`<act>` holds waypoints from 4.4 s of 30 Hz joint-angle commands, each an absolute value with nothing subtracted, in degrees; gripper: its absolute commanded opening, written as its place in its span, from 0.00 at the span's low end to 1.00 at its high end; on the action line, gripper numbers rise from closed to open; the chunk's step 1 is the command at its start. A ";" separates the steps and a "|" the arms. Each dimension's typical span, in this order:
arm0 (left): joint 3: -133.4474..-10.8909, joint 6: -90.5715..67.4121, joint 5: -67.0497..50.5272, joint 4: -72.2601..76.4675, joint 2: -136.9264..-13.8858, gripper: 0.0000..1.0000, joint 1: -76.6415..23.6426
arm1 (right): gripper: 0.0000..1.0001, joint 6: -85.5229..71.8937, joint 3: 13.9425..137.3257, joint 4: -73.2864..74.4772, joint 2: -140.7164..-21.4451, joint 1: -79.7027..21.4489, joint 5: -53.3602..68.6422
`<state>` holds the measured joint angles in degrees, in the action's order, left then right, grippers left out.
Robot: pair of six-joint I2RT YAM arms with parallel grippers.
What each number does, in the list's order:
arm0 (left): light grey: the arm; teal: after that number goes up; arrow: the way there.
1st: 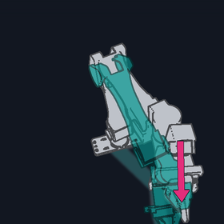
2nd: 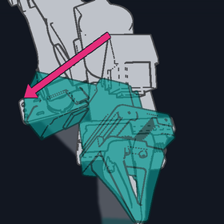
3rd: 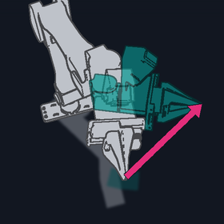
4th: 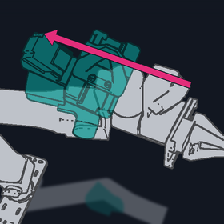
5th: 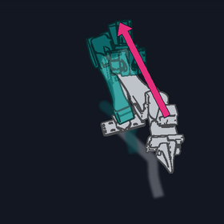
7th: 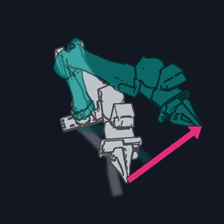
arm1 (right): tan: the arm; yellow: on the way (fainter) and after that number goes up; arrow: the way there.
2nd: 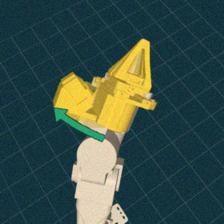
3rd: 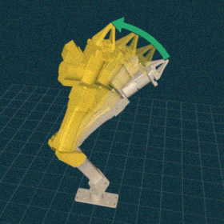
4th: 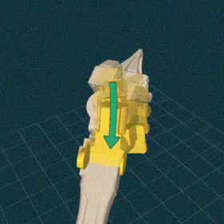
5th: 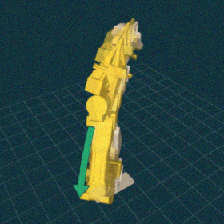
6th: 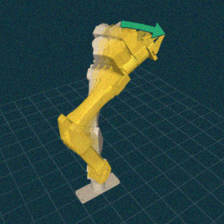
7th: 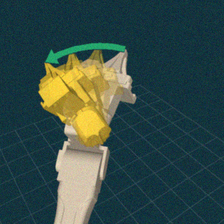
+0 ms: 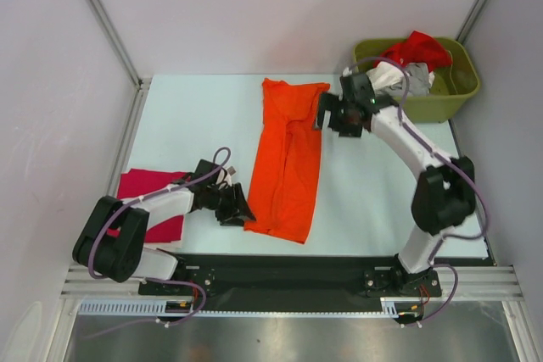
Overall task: Fold and stack the t-shirts
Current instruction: Fold the tshirt
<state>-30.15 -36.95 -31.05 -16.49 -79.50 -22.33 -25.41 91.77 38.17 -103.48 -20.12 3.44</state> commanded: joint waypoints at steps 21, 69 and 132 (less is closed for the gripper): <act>-17.23 -43.86 -26.10 -11.69 -75.06 0.00 -25.93 | 0.56 -45.96 31.64 9.23 -76.28 -38.14 28.57; -50.69 -35.52 -14.78 -22.41 -70.02 0.60 -26.81 | 0.64 -26.01 80.39 27.24 -98.76 -22.59 -5.79; -131.40 -45.18 -19.24 -3.23 -149.25 0.67 -7.21 | 0.65 -23.38 146.42 16.16 -154.26 -13.27 -0.53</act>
<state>-129.25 -48.88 -19.75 2.20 -155.72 -8.95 -24.91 144.24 12.21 -159.87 -13.45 -0.16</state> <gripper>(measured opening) 0.640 0.633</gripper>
